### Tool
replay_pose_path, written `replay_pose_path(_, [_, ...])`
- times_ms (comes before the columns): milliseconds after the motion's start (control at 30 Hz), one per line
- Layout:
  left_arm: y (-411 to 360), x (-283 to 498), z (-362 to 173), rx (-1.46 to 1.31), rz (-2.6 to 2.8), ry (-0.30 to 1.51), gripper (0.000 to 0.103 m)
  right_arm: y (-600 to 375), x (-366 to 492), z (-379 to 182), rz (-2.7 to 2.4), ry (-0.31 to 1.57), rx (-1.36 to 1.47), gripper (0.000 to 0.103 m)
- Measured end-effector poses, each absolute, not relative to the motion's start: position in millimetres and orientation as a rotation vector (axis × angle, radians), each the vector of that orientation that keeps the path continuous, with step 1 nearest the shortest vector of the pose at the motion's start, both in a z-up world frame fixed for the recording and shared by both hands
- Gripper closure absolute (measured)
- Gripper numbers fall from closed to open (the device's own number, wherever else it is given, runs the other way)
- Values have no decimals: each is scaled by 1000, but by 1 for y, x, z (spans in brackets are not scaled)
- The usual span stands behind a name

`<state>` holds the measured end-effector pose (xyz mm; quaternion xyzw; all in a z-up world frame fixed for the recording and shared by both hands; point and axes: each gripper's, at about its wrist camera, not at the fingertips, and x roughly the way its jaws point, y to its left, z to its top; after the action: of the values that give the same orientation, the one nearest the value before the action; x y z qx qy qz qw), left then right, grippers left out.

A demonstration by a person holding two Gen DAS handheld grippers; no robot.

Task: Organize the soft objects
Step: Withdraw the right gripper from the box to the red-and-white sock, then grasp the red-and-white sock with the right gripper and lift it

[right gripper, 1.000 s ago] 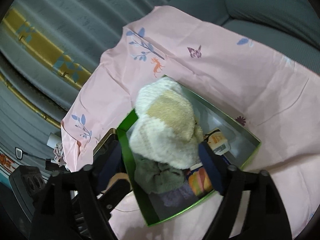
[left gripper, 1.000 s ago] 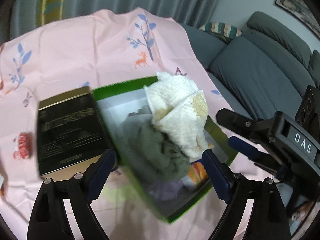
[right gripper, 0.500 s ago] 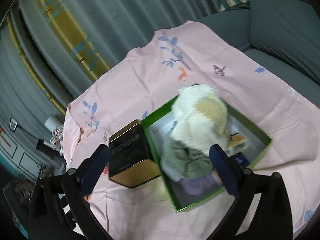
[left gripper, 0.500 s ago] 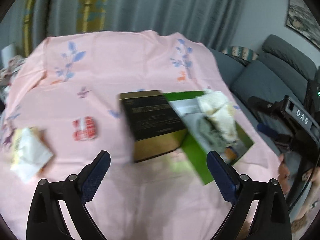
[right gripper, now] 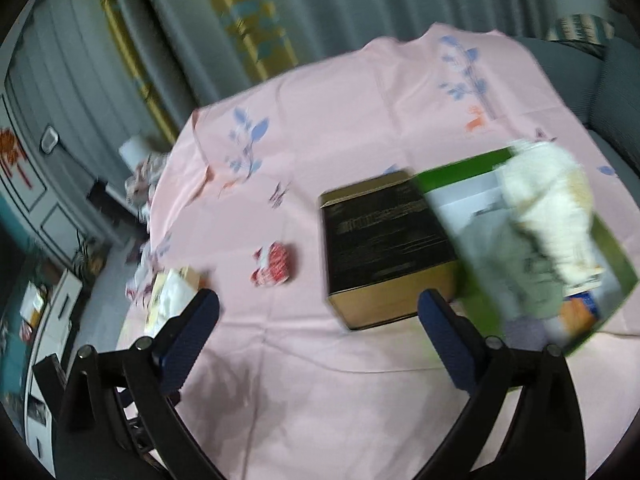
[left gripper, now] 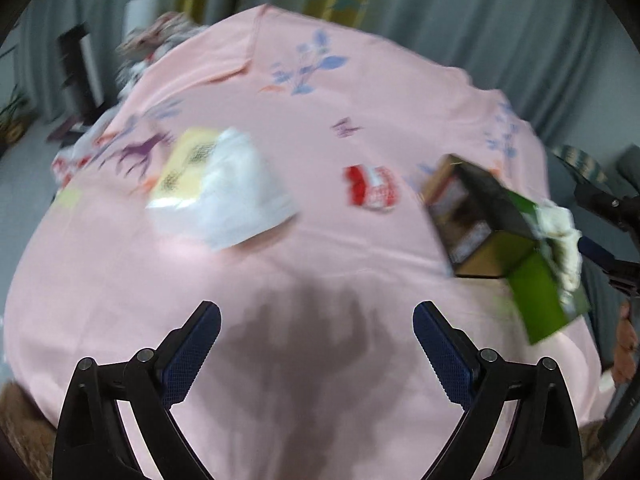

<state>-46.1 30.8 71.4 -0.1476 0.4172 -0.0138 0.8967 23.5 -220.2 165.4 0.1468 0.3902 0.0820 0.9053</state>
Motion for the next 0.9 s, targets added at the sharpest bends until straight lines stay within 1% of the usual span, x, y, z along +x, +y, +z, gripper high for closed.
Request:
replay_pose_path(67, [39,-44,61,-324,-10,879,6,-197,38,155,197,845,285,5])
replay_pose_path(167, [47,-42,55,-346,18,880,6,-165,64,137,216,908,272,9])
replay_pose_path(233, [50,-42,53,-354,27,879,6,-146,83,125,204,942,246,15])
replay_pose_path(300, [53,-42,50,-351,36,886,6,-124,106,111,187,985,201,25])
replay_pose_path(400, [60,-40,47,-354,62,891,6,-104,132,93,138,1025,150,32])
replay_pose_path(567, [74,-35,45,-405,64,897,6,-89,173,62,44,1082,75,32])
replay_pose_path(633, [77,-34,46,-402,74,892,6,-88,183,50,44,1113,75,37])
replay_pose_path(700, [79,-33,46,-404,87,890,6,-90,190,40,47,1140,82,47])
replay_pose_path(767, [80,-32,46,-416,89,892,6,-92,192,32,60,1145,88,51])
replay_pose_path(800, [80,-32,46,-420,87,893,6,-92,191,33,62,1127,83,63])
replay_pose_path(900, [80,-31,46,-420,88,895,6,-93,184,38,89,1120,96,68])
